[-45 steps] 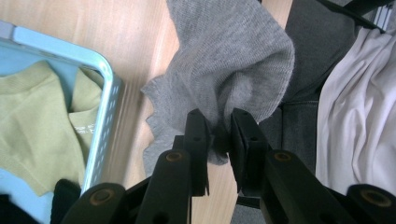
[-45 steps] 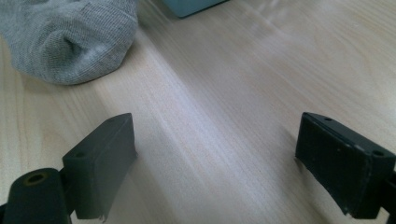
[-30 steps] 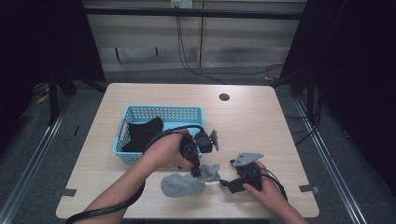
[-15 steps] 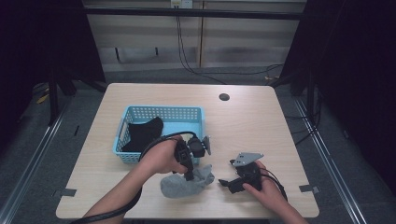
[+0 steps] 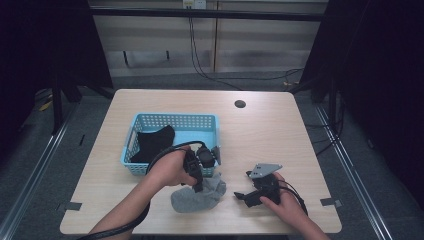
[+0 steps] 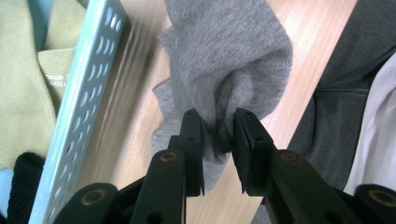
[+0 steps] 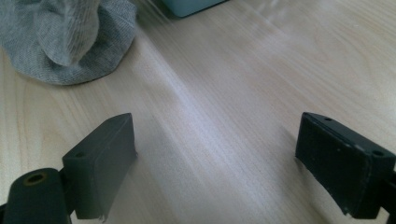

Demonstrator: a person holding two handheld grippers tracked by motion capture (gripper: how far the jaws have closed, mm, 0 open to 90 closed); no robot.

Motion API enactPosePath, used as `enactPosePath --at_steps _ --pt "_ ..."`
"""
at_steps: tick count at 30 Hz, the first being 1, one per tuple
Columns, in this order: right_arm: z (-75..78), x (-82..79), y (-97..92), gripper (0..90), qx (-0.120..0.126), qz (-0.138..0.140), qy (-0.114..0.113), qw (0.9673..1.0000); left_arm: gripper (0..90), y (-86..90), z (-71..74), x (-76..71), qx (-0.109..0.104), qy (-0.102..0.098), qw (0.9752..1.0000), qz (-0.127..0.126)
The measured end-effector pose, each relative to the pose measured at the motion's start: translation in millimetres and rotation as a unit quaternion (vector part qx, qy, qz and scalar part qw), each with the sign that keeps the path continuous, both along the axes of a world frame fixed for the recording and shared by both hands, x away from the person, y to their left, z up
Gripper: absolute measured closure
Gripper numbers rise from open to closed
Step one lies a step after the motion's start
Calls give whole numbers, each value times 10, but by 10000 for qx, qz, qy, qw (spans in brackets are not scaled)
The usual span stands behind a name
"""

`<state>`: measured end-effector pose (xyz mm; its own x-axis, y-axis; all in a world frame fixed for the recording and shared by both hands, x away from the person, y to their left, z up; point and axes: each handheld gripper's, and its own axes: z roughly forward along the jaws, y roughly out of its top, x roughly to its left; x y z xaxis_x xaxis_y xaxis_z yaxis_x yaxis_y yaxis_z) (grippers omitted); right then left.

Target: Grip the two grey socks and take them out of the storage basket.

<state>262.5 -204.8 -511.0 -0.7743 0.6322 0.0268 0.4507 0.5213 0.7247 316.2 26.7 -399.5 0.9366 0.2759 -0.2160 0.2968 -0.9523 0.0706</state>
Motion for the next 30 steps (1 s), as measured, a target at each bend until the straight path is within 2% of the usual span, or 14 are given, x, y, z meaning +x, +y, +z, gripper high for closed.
enactPosePath --at_steps 7,11,15,16,17,22,30 --pt "1 -2 1 115 4 1 23 10000 679 43 -66 14 -4 20 9999 155" --pt "1 -2 1 115 4 2 25 10000 564 75 -66 11 -38 -8 9998 219" --pt "0 0 0 115 0 -1 1 10000 460 89 -50 -7 -77 -153 9997 185" --pt "0 0 0 116 0 0 -1 10000 460 94 -47 -10 -114 -208 9995 201" --pt "0 0 0 116 1 0 0 10000 403 111 -38 -3 -168 -241 9993 225" --pt "0 -2 1 115 4 0 23 10000 330 154 -22 2 -224 -370 9985 323" --pt "1 -4 2 116 6 -4 46 10000 297 212 -17 -2 -347 -451 9975 411"
